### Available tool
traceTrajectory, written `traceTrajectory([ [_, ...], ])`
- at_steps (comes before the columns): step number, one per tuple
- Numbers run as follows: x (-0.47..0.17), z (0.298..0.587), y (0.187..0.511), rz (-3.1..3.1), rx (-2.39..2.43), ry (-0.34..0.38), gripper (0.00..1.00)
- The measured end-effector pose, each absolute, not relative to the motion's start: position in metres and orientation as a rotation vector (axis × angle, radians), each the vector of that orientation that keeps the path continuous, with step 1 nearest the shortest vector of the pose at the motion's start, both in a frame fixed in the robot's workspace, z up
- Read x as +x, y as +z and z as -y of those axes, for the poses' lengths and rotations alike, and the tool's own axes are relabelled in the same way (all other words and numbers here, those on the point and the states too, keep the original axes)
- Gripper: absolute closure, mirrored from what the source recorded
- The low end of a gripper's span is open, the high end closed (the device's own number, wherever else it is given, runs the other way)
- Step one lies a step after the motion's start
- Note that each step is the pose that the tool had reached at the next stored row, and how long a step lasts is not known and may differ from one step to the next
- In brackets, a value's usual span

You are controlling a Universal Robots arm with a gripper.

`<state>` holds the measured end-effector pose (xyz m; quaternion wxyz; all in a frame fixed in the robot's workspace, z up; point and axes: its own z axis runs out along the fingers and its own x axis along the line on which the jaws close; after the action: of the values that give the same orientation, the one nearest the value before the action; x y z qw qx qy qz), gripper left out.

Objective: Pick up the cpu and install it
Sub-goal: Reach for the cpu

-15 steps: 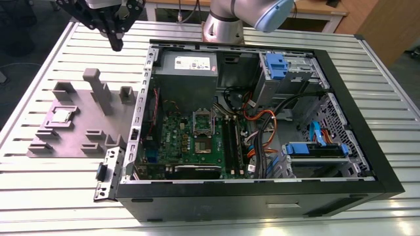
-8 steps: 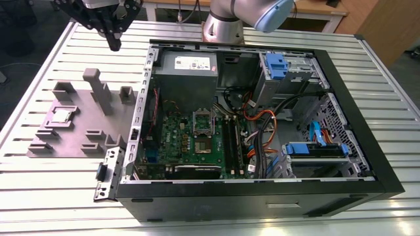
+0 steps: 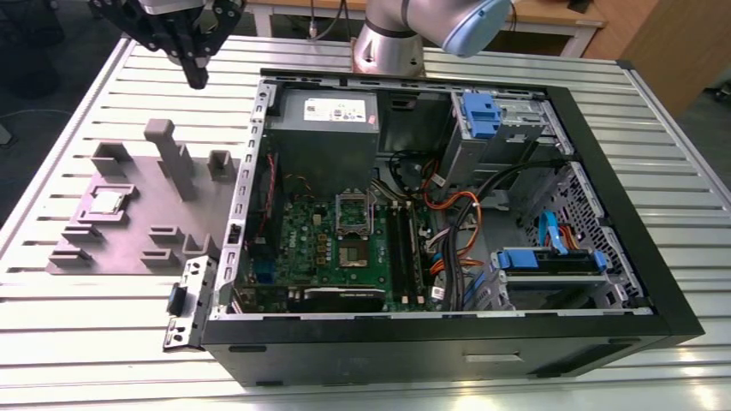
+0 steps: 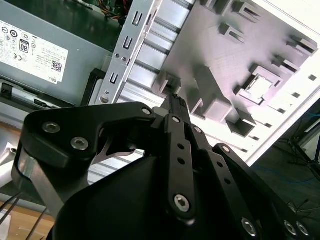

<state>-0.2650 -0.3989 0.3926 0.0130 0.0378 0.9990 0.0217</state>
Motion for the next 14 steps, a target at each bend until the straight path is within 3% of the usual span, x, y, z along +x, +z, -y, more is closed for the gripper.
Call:
traceTrajectory([
  [14,-0.2687,0.399,0.3926,-3.112,0.118,0.068,0.89],
])
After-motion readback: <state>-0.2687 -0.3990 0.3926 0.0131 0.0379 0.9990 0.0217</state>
